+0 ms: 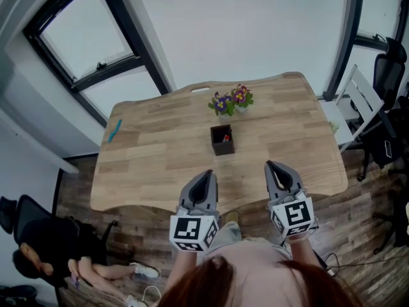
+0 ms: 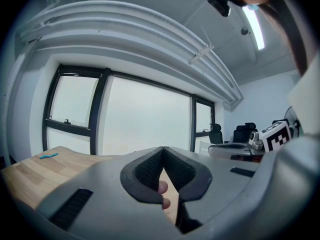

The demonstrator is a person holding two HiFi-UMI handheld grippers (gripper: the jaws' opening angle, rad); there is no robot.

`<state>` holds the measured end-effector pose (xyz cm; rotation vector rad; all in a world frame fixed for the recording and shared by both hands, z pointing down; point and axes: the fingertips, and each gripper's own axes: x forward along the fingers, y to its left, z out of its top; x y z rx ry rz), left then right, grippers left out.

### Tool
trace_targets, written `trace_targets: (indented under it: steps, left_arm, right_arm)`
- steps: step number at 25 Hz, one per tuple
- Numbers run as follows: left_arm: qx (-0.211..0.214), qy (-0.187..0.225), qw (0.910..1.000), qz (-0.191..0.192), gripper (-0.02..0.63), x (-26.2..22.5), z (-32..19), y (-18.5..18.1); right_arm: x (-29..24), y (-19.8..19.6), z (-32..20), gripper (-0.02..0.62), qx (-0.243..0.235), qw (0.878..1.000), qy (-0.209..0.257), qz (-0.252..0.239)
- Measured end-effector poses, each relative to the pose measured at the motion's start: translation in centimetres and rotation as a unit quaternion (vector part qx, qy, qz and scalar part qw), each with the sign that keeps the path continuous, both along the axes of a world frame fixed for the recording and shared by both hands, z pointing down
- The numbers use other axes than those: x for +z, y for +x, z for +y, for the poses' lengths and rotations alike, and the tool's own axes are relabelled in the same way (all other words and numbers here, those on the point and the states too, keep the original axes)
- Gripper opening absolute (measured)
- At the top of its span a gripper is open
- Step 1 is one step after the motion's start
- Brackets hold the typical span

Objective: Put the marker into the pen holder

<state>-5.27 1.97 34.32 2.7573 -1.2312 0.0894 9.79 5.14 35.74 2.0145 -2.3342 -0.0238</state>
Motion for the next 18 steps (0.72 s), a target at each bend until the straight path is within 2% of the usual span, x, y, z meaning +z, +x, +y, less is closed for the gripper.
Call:
trace_targets:
  steps: [18]
  left_arm:
    - [-0.008,-0.014,0.9998,-0.008,0.002,0.6,2.1,0.1]
  right_arm:
    - [0.6,0.2,1.6,0.0,-0.011,1.0,-0.008,-0.01]
